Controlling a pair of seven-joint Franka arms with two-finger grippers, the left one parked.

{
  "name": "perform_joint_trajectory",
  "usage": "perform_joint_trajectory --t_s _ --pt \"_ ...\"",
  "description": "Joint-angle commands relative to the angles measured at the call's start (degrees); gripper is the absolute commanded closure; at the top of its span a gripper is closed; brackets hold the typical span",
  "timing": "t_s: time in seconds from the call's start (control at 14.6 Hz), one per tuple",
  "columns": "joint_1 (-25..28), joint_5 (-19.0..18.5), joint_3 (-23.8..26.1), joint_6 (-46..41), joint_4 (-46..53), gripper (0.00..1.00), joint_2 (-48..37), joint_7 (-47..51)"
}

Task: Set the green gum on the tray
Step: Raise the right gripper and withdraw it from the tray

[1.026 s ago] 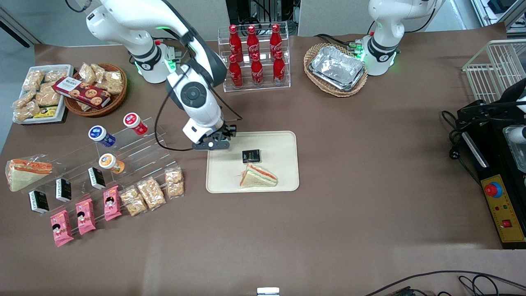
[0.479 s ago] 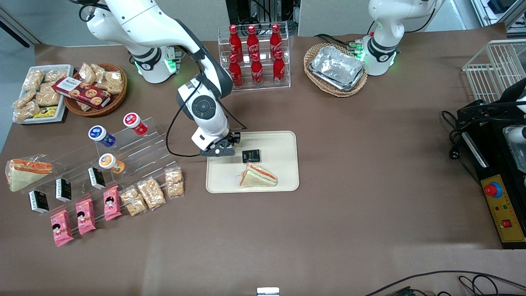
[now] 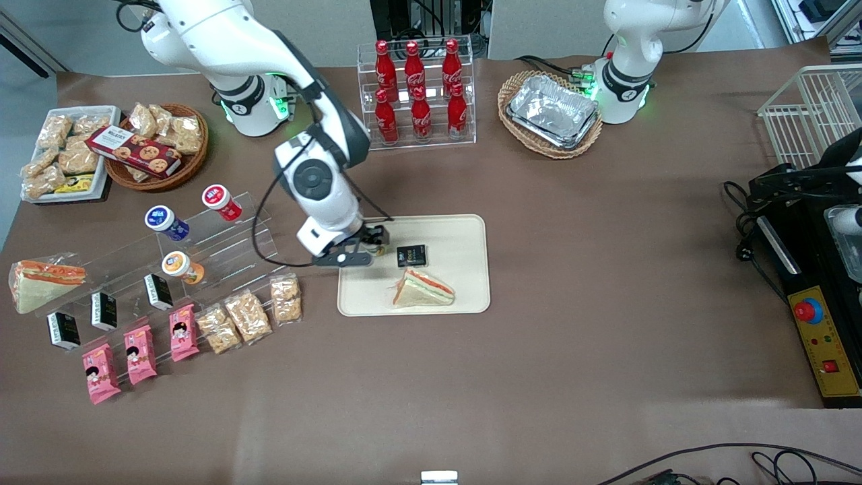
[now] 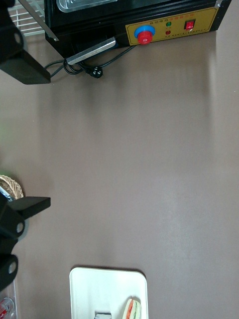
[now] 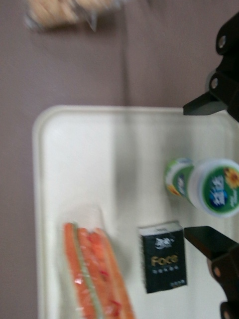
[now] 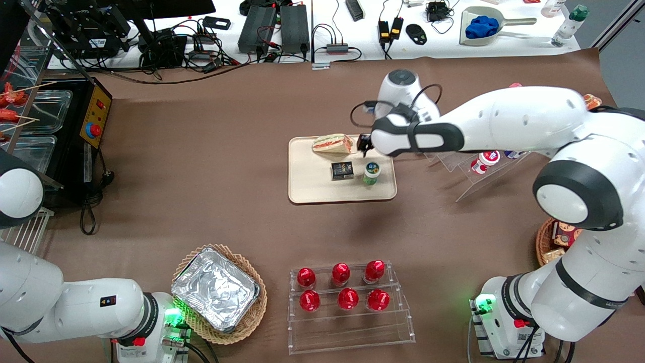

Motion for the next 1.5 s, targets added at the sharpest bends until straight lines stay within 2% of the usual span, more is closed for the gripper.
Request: perform_joint_trajectory --t_s 0.0,0.27,0.55,0.82,1.09,1.44 --pt "-6.36 0.32 0.05 -6.61 0.67 0.01 -5.81 -6.82" --pt "-14.00 0.23 -0.04 -17.60 2.34 0.01 -13.19 -16.92" --pt "-21.92 0.85 -0.13 -29.02 5.85 0.00 -16.19 -28.00" --pt "-26.84 -0.29 -0.13 -35.81 7.70 0.00 -20.67 -29.51" --pt "-35.19 -0.65 -0.13 -37.75 9.89 0.00 -21.47 -40.39" --pt "-38.37 -0.65 -0.13 -51.35 22.79 0.00 -17.44 -40.59"
